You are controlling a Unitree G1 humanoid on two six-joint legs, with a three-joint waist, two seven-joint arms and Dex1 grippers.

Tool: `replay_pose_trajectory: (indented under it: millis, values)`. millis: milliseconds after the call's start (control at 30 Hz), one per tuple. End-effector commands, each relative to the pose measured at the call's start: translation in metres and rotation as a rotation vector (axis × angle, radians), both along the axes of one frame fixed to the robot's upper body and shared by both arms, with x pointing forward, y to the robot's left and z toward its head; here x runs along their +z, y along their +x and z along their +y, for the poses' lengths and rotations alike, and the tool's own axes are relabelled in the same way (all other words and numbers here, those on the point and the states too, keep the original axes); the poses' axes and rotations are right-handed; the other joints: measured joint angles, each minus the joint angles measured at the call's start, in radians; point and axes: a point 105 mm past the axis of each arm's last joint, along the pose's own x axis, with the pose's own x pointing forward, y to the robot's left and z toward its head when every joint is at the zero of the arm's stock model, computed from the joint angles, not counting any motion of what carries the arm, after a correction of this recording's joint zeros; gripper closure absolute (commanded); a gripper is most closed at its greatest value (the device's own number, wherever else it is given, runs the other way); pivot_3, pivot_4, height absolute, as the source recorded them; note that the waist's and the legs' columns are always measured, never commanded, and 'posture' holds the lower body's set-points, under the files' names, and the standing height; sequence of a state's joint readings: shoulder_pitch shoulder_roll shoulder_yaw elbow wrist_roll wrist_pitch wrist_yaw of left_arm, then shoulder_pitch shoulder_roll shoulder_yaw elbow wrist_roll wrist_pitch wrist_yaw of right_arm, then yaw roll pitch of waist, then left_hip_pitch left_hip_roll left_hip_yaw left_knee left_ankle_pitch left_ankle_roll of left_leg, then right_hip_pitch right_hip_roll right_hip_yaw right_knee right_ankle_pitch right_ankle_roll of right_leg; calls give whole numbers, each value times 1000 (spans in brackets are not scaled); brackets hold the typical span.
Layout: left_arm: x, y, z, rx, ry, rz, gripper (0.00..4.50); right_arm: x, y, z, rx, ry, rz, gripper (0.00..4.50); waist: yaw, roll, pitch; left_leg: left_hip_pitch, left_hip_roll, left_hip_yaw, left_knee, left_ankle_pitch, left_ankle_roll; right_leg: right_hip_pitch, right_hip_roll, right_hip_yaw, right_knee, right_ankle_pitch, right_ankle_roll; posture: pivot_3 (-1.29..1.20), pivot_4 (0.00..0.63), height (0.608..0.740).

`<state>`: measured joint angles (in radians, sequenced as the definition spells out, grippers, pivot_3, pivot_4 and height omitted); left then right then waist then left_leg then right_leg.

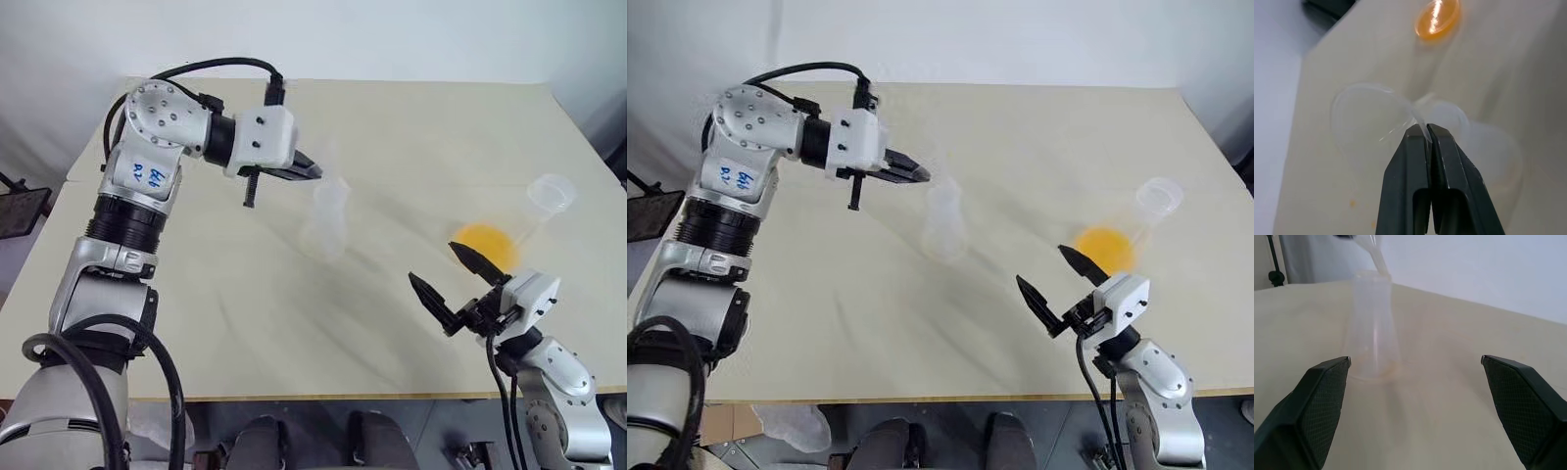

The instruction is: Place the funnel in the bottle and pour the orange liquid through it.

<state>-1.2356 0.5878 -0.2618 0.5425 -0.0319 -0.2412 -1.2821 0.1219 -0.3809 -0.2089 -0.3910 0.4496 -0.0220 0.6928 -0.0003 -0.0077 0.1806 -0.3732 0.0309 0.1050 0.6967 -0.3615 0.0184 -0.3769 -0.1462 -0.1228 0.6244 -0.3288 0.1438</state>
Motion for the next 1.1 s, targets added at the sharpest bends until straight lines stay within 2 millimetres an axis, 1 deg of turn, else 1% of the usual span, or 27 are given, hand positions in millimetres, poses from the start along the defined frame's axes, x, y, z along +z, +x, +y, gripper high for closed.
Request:
replay_pose_trajectory:
  millis: [33,167,267,400,600,733,800,967,1033,1100]
  values:
    - [1,5,-3,14,76,-62,4468,13,-4,6,6,10,-62,0,1,0,0,0,0,0,0,0,0,0,0,0,0,0,0,0,150,740]
    - [7,7,-9,22,47,-78,4468,14,-4,10,13,16,-63,0,10,0,0,0,0,-1,1,0,1,0,0,1,0,0,0,0,150,740]
    - [11,9,-8,29,47,-103,4468,14,-4,11,18,17,-62,0,12,0,0,0,0,-1,1,0,1,0,0,1,0,0,0,0,150,740]
    - [25,2,-11,-6,-14,-84,4468,14,-3,10,21,14,-59,0,14,0,0,0,0,-1,1,0,1,0,0,1,0,0,0,0,150,740]
    - [33,0,3,12,49,-122,4468,14,0,12,32,12,-59,0,15,0,0,-1,0,-1,1,0,1,0,0,1,0,0,0,0,150,740]
    - [28,2,16,32,155,-147,4468,14,1,13,40,14,-59,0,15,0,0,-1,0,-1,1,0,1,0,0,0,0,0,0,0,150,740]
    - [26,3,17,32,171,-151,4468,14,2,14,43,15,-59,0,15,0,0,0,0,-1,1,0,1,0,0,0,0,0,0,0,150,740]
    - [9,2,8,-8,220,-131,4468,14,2,16,49,17,-58,0,25,0,0,-1,0,-1,2,0,1,0,0,1,0,0,0,0,150,740]
    - [2,1,1,-29,228,-123,4468,13,2,16,51,18,-57,0,25,0,0,-1,0,-1,2,0,1,0,0,0,0,0,0,0,150,740]
    - [0,0,-5,-48,225,-119,4468,13,2,17,52,20,-56,0,24,0,0,-1,-1,-1,2,0,1,0,0,0,0,0,0,0,150,740]
